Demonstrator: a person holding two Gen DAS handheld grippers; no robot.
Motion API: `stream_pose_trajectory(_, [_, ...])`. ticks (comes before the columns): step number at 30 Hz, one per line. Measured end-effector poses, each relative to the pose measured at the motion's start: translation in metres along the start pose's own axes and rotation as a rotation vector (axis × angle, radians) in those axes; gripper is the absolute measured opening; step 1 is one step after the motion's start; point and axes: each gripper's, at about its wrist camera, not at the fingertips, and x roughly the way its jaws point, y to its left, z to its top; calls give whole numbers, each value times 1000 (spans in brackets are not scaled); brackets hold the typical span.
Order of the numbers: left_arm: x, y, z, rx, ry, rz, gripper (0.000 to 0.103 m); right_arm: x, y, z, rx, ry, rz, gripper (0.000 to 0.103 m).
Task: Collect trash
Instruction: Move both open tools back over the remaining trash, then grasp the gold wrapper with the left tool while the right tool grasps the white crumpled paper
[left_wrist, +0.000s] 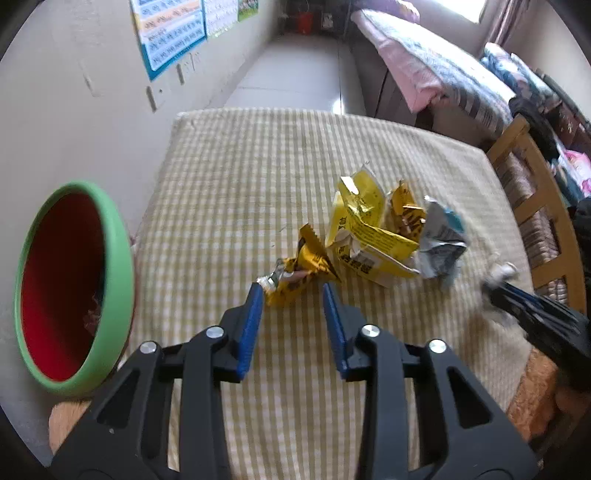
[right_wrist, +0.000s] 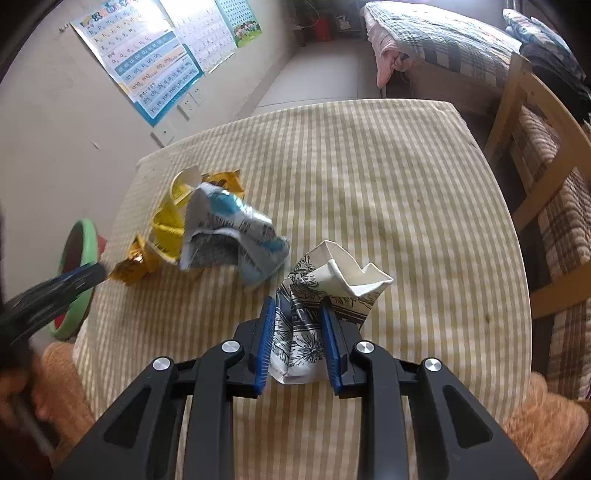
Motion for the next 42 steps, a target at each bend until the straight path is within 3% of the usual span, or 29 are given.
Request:
stream_pose_trajectory(6, [36, -10, 6, 39, 71, 3, 32, -9, -8, -11, 22, 3, 14, 25])
stream_pose_trajectory(8, [42, -12, 5, 52, 79, -12, 27, -9, -4, -11, 23, -1, 19, 25])
stream_pose_trajectory(15, [24, -8, -3, 24, 65, -36, 25, -18, 18, -14, -56, -19, 3, 25])
stream_pose_trajectory(23, [4, 5, -41, -55, 100, -56, 26, 10, 29, -21, -79, 93, 53, 27])
stream_pose_trajectory(25, [7, 7, -49, -66, 108, -55, 26, 15, 28, -22, -69, 107, 54, 30])
stream_pose_trajectory(27, [8, 8, -54, -70, 106, -52, 30, 15, 28, -24, -67, 108, 48, 43])
stream_pose_trajectory(28, [8, 8, -56, -71, 101, -50, 30, 13, 29, -25, -67, 103, 44, 44])
stream_pose_trajectory(31, [6, 7, -59, -66, 81, -42, 40, 5, 27, -23, -64, 75, 32, 45])
stream_pose_trajectory(32, [7, 8, -59, -67, 76, -45, 47, 3, 26, -22, -60, 66, 29, 50])
stream_pose_trajectory(33, [8, 8, -59, -68, 78, -45, 48, 3, 25, -21, -55, 62, 22, 57])
stream_pose_trajectory(35, [13, 9, -60, -68, 90, -44, 48, 6, 23, -20, -51, 65, 8, 59])
stream_pose_trajectory(38, [17, 11, -63, -71, 96, -48, 47, 13, 22, -18, -42, 64, 2, 59])
stream_pose_trajectory(40, [17, 10, -63, -71, 95, -66, 32, 20, 23, -16, -38, 72, -7, 59])
stream_pose_trajectory(42, [15, 8, -64, -66, 93, -68, 29, 24, 22, -16, -27, 75, 1, 43])
